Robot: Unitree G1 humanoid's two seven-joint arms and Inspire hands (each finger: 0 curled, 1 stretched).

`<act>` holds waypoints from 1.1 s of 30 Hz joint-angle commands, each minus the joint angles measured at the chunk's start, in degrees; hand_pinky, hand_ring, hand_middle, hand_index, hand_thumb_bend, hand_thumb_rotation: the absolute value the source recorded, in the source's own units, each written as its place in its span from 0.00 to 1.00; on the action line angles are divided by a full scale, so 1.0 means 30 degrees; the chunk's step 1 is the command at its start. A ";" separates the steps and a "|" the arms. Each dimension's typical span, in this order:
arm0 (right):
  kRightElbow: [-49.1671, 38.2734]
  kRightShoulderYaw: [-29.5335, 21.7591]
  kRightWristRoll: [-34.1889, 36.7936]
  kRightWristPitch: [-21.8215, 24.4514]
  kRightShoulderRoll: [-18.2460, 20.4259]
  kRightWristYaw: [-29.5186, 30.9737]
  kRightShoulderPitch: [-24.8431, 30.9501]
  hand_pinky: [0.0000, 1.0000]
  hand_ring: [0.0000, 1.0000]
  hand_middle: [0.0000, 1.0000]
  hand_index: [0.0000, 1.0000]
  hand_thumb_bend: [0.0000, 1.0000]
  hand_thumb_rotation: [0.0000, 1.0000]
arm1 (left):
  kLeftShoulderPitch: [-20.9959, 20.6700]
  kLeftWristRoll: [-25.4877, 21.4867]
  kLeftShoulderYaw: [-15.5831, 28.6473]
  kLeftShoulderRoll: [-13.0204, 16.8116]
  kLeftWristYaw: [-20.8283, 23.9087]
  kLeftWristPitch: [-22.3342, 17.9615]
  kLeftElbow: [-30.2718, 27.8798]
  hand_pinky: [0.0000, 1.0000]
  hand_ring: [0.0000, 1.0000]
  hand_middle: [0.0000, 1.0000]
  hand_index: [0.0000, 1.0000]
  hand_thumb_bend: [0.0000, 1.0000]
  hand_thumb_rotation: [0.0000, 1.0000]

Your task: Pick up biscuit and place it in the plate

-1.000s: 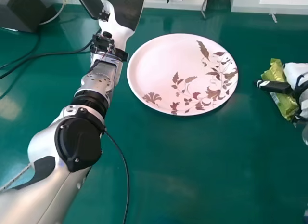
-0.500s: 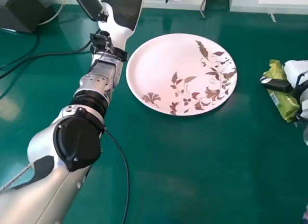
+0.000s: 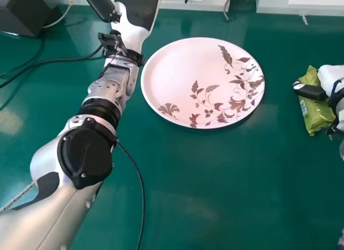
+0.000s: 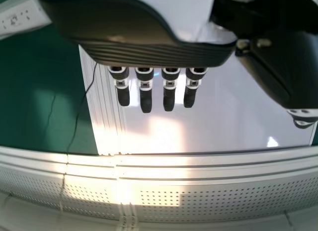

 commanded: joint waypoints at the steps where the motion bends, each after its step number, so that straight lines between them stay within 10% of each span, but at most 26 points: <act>1: -0.0097 0.0007 0.0133 -0.0040 -0.0106 0.0424 0.0596 0.31 0.45 0.55 0.50 0.45 0.00 | -0.0195 -0.0324 0.0314 0.0140 -0.0171 0.0134 0.0075 0.99 0.96 1.00 1.00 1.00 0.41; 18: -0.1014 -0.0472 0.0039 0.0240 -0.0235 0.0671 0.0733 0.15 0.32 0.42 0.53 0.48 0.00 | -0.0043 -0.0072 0.0488 0.0300 0.0356 0.0153 0.0194 0.98 0.95 0.99 1.00 1.00 0.40; 33: -0.2810 -0.1336 -0.0121 0.0574 -0.0539 0.1062 0.1093 0.13 0.44 0.47 0.48 0.50 0.00 | 0.0055 0.0135 0.0371 0.0428 0.0392 0.0037 0.0308 0.95 0.95 0.99 1.00 1.00 0.38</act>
